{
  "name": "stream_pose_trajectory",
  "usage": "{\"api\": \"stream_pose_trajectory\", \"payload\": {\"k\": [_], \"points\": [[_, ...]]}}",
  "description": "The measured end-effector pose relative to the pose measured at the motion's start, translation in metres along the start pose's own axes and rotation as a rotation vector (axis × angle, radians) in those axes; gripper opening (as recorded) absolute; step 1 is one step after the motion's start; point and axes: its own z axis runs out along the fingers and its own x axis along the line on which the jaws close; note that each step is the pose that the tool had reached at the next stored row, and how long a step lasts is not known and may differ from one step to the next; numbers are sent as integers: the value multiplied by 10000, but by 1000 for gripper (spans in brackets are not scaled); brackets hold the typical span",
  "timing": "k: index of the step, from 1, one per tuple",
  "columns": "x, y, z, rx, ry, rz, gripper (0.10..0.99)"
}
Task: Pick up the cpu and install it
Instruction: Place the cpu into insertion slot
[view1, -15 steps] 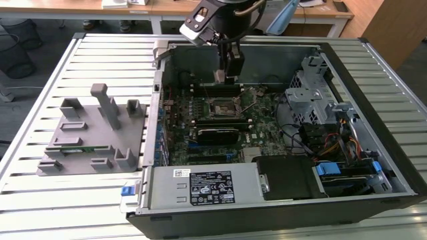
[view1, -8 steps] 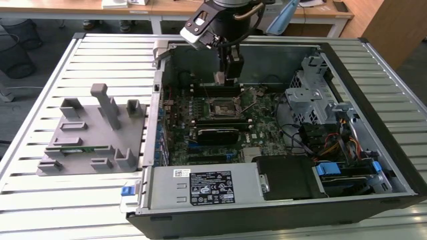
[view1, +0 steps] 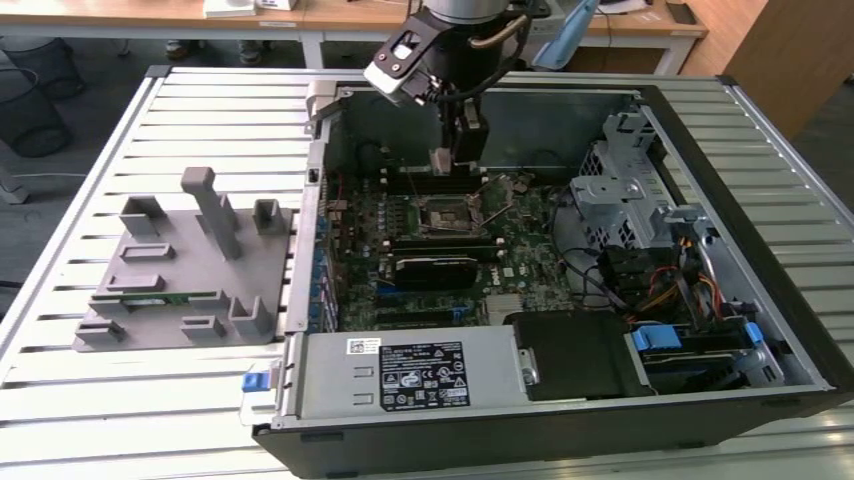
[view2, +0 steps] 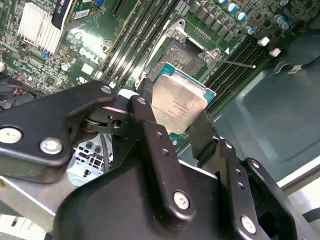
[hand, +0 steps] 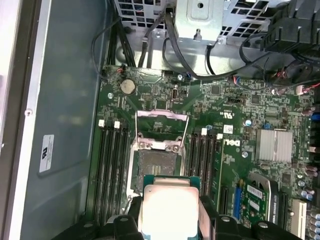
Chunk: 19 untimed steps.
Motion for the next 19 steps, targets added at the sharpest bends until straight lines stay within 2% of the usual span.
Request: {"api": "stream_pose_trajectory", "payload": {"k": [7,12,19], "points": [[10,22,81,-2,9,-162,529],[17,30,168,-2,9,-164,529],[17,28,226,-1,3,-157,529]]}}
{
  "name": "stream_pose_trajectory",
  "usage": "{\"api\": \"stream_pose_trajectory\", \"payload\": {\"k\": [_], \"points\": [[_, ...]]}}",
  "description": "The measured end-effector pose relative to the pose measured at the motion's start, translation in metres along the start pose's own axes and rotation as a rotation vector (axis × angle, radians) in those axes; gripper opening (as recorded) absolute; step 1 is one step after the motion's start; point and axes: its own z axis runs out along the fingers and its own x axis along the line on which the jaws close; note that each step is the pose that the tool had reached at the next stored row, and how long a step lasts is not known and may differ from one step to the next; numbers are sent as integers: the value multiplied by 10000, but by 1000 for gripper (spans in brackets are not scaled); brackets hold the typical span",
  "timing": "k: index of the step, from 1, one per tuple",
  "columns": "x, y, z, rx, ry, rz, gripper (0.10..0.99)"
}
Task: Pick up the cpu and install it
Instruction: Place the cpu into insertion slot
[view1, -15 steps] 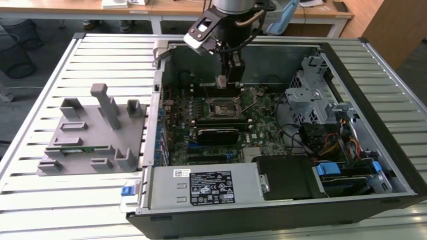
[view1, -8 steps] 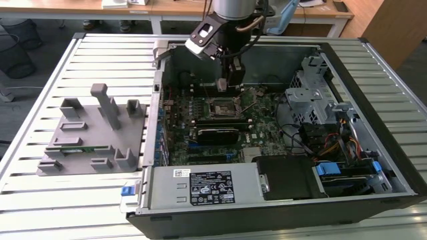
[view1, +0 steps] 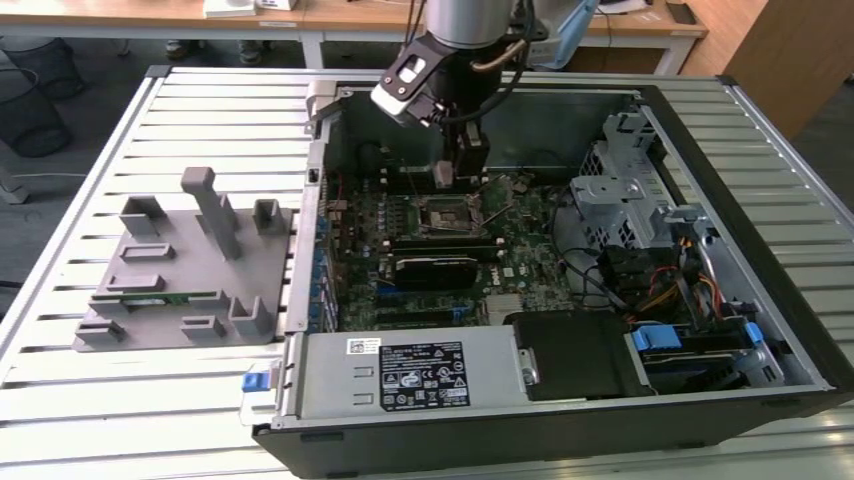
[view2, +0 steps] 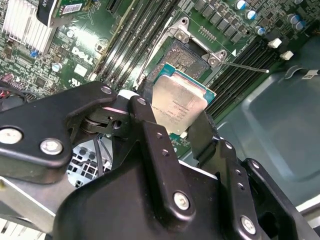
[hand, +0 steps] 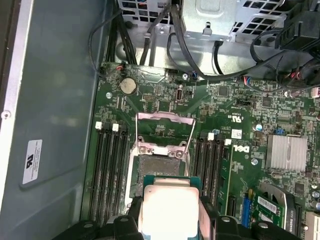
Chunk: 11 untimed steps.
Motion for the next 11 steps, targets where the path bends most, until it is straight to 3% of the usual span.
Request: {"api": "stream_pose_trajectory", "payload": {"k": [11], "points": [[6,-4,88,0,-3,49,529]]}}
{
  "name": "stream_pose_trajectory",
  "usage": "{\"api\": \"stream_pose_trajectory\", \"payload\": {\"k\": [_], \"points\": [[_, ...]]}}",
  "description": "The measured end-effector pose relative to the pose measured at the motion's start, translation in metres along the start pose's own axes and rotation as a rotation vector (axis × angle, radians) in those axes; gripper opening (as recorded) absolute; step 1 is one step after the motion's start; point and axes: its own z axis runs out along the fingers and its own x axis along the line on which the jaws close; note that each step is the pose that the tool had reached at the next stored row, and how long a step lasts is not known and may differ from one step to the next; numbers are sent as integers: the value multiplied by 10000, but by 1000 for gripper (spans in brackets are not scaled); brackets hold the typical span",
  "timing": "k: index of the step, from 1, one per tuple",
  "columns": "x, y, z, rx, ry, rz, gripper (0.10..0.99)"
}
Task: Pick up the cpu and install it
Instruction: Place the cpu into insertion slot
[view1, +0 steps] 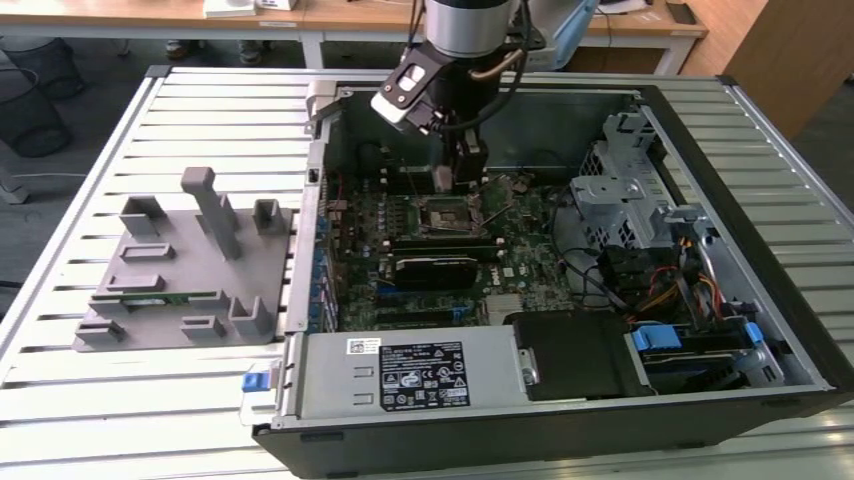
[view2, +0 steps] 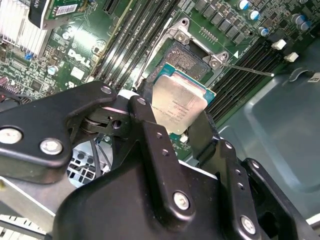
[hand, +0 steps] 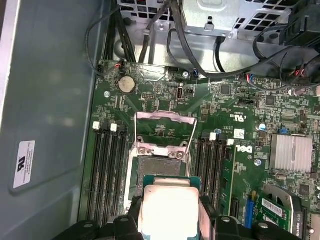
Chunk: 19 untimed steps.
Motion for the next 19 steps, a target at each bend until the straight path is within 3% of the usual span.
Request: {"api": "stream_pose_trajectory", "payload": {"k": [19], "points": [[35,-3,115,1,-6,112,529]]}}
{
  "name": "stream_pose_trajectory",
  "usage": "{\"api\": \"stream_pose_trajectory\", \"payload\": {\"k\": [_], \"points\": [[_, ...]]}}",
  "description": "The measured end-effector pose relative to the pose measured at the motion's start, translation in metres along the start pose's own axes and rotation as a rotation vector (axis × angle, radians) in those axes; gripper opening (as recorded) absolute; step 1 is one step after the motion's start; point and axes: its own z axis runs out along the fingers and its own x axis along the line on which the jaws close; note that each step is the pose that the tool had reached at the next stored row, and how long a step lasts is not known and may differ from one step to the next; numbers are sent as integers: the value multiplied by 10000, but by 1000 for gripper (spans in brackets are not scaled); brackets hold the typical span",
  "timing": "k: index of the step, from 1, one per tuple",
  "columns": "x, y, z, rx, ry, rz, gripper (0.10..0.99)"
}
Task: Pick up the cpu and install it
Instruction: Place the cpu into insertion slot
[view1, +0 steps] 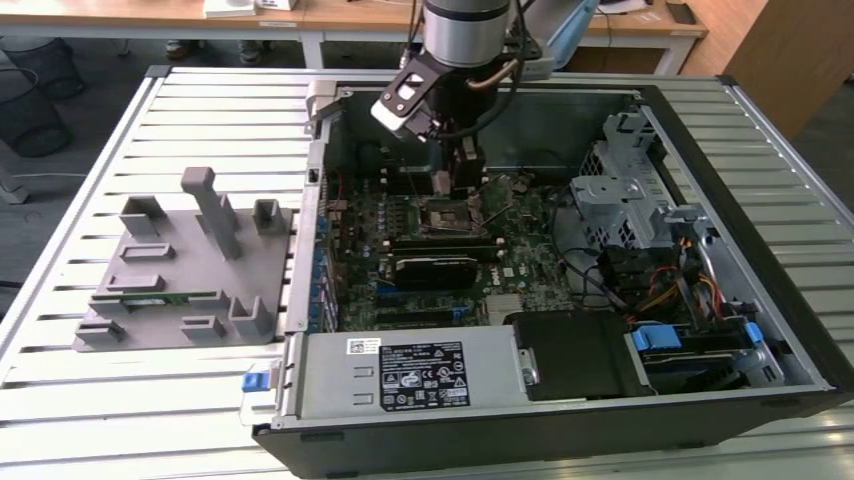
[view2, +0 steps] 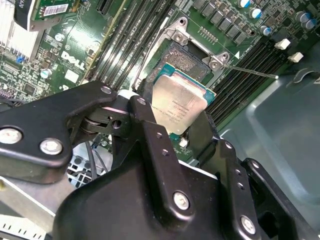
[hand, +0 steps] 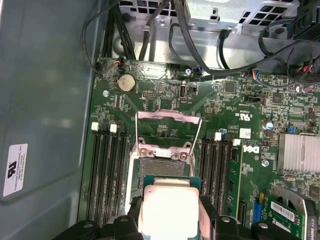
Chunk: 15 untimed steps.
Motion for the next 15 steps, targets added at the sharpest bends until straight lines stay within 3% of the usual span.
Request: {"api": "stream_pose_trajectory", "payload": {"k": [15], "points": [[44,-2,130,1,-4,82,529]]}}
